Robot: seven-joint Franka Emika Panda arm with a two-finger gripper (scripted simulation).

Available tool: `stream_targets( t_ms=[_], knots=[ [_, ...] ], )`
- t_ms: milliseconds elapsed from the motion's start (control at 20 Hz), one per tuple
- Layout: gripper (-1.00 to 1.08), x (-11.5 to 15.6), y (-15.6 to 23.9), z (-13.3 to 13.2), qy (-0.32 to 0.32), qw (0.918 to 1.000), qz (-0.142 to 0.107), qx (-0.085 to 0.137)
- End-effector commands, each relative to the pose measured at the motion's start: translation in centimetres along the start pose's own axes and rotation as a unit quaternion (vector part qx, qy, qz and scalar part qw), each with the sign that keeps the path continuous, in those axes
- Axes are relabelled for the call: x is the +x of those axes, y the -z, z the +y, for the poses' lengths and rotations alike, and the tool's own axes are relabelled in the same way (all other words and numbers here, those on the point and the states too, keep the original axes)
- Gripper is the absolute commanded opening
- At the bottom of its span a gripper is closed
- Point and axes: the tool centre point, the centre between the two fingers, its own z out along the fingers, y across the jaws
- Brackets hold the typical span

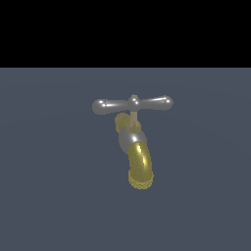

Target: Turn on the faucet by rotating a designated handle.

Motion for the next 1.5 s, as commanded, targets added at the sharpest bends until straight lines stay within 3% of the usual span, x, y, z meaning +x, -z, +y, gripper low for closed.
stream_targets(
  t_ms=[0, 400, 850, 1150, 1450],
  knots=[
    [-1.00, 0.0, 0.0, 0.0, 0.000, 1.0000, 0.000, 0.000],
    [-1.00, 0.0, -0.7, 0.5, 0.019, 0.9998, 0.000, 0.000],
    [-1.00, 0.0, -3.0, 2.1, 0.088, 0.9961, -0.001, 0.001],
    [-1.00, 0.3, -5.3, 3.8, 0.157, 0.9875, -0.002, 0.001],
    [-1.00, 0.9, -7.8, 5.5, 0.228, 0.9736, -0.003, 0.001]
  ],
)
